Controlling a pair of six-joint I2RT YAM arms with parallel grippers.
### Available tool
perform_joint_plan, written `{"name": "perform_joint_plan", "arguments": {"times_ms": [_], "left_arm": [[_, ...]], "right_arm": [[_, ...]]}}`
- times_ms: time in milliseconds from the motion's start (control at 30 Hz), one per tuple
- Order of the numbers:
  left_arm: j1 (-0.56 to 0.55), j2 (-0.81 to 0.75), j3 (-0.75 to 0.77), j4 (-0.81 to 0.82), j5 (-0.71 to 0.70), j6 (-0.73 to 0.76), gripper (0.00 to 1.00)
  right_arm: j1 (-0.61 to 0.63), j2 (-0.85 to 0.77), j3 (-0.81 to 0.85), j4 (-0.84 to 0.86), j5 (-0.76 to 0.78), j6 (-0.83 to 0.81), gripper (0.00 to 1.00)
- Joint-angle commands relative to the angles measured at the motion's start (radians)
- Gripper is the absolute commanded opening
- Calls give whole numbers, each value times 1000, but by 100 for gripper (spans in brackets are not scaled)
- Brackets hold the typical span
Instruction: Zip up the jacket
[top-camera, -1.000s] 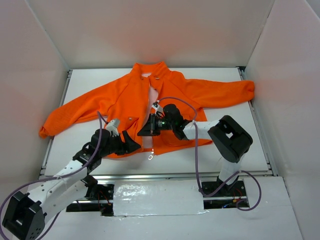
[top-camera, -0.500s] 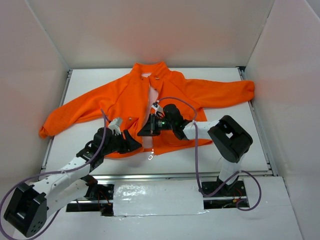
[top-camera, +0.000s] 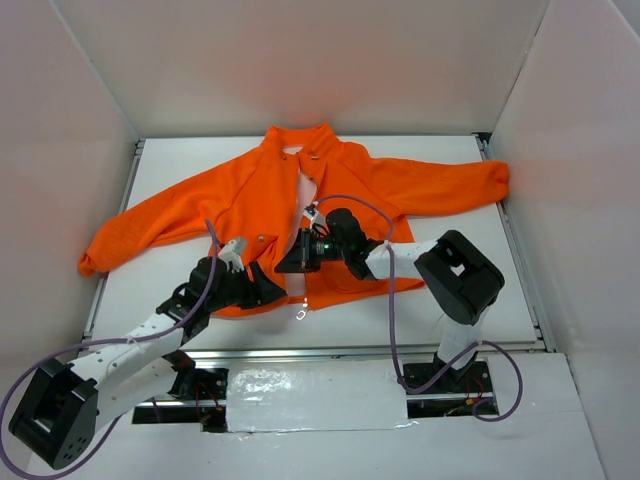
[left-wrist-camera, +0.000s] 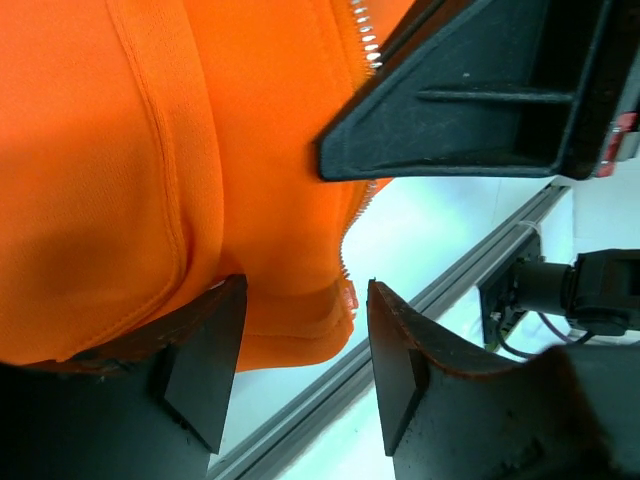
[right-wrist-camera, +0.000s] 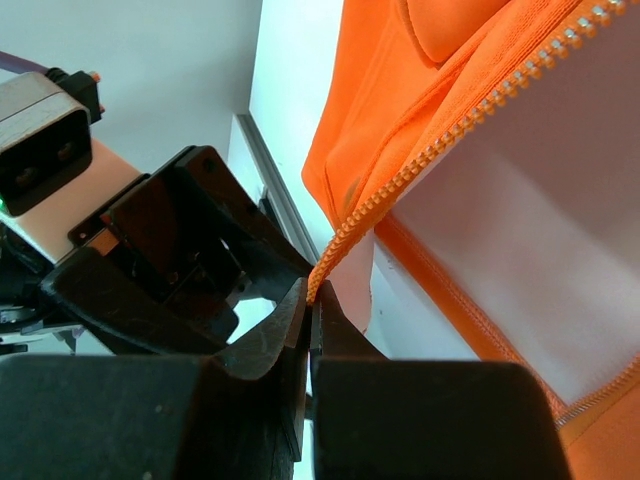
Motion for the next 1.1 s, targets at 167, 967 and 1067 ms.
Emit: {"name": "perform_joint_plan", "arguments": {"times_ms": [167,967,1067], "left_arm": [[-14,7,-30,79,12,-22,56],[-15,36,-64,145,6,-29,0],[-15,32,-62,137,9,-22,0]], "right_arm": [[11,20,30,34,-4,14,0],[54,55,24,67,28,57,0],[54,56,16,77,28,59,0]]}}
